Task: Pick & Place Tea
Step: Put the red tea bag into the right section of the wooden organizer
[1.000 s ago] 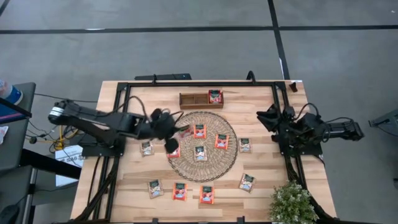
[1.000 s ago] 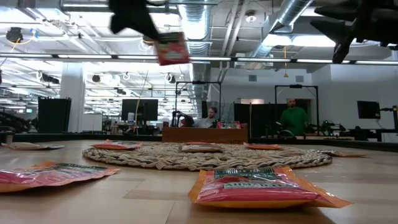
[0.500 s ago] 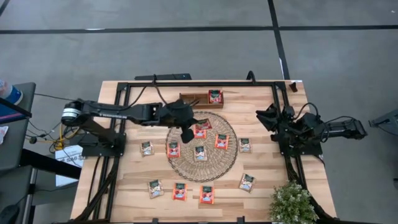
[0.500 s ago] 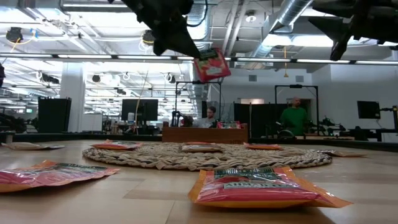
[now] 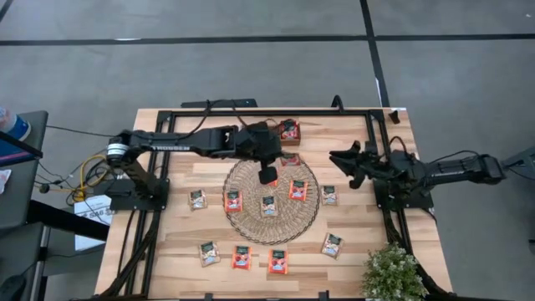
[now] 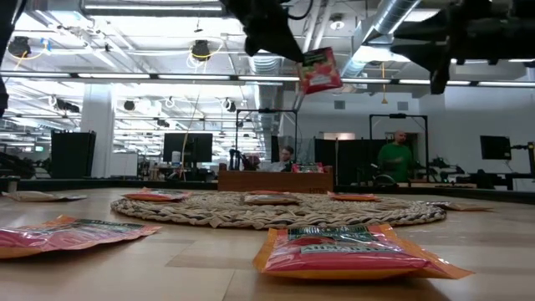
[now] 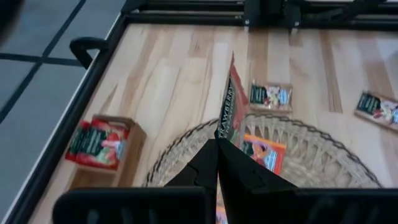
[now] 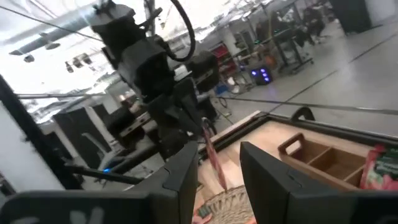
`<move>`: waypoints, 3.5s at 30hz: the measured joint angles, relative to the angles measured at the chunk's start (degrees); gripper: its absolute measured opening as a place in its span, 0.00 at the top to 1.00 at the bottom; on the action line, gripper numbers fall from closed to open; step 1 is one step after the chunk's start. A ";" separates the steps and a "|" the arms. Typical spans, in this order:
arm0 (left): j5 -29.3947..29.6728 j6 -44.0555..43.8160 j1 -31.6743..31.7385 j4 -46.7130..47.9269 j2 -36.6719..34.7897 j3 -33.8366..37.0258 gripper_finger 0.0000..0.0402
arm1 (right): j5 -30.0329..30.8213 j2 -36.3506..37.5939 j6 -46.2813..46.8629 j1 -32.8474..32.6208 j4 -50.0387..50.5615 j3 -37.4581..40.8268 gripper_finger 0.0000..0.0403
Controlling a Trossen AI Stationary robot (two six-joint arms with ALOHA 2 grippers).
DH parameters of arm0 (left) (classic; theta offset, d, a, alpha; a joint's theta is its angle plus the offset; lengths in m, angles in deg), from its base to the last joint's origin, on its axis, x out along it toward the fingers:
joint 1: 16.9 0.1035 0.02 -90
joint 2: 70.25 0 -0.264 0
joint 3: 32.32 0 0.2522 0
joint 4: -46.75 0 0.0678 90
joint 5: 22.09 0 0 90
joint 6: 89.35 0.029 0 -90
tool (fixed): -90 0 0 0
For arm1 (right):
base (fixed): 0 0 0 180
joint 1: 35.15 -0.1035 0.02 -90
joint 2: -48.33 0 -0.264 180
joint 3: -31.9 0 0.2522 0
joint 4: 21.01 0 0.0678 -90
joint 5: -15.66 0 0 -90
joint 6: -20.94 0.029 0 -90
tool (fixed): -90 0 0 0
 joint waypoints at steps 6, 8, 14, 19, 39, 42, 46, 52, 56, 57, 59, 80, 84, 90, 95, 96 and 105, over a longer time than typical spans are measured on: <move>-0.56 -0.08 0.41 0.44 1.12 -1.23 1.00 | -4.03 -7.38 -1.38 2.43 1.09 -5.47 0.68; -0.48 -0.25 0.41 0.60 1.12 -1.24 1.00 | -5.94 -9.56 -1.53 3.50 2.75 -7.29 0.63; -0.81 -0.49 0.41 1.03 1.12 -1.24 1.00 | -10.17 -16.85 -1.70 6.63 6.02 -11.87 0.48; -0.83 -0.56 0.41 2.14 1.12 -1.24 1.00 | -10.70 -22.90 -4.53 8.98 6.02 -15.46 0.42; 0.11 0.86 0.41 4.26 1.12 -1.20 1.00 | -21.36 -38.50 -6.12 13.35 5.99 -23.53 0.42; 0.11 0.97 0.41 4.26 1.12 -1.17 1.00 | -21.60 -39.74 -6.12 13.35 5.77 -23.60 0.42; 0.09 1.09 0.41 4.26 1.12 -1.17 1.00 | -21.60 -40.69 -6.09 13.35 5.65 -23.60 0.42; 0.09 1.09 0.40 4.27 1.12 -1.17 1.00 | -21.58 -40.69 -6.10 13.35 5.46 -23.60 0.51; 0.09 1.10 0.41 4.27 1.11 -1.17 1.00 | -21.58 -40.69 -6.10 13.35 4.34 -23.60 0.60; 0.09 1.09 0.41 4.26 1.10 -1.17 1.00 | -21.58 -40.69 -6.10 13.35 4.24 -23.60 0.62; 0.07 1.09 0.41 4.27 1.12 -1.17 1.00 | -21.58 -40.69 -6.10 13.35 4.20 -23.60 0.66; 0.12 0.80 0.41 4.30 1.09 -1.15 1.00 | -23.24 -40.65 -7.13 13.32 4.15 -23.60 1.00; 3.06 0.15 0.39 4.18 1.09 -1.15 1.00 | -23.08 -40.65 -7.08 13.32 4.05 -23.60 1.00; 4.64 -0.28 0.39 4.04 1.09 -1.15 0.99 | -23.02 -40.65 -7.06 13.32 4.10 -23.60 1.00; 4.48 -0.42 0.39 4.28 1.05 -1.15 0.91 | -22.97 -40.65 -7.03 13.32 4.31 -23.60 1.00; 4.40 -0.49 0.41 4.28 1.05 -1.15 0.88 | -22.70 -40.65 -7.01 13.32 4.31 -23.60 1.00; 6.24 -0.95 0.35 4.34 1.05 -1.15 0.63 | -20.88 -40.65 -6.95 13.32 4.26 -23.60 1.00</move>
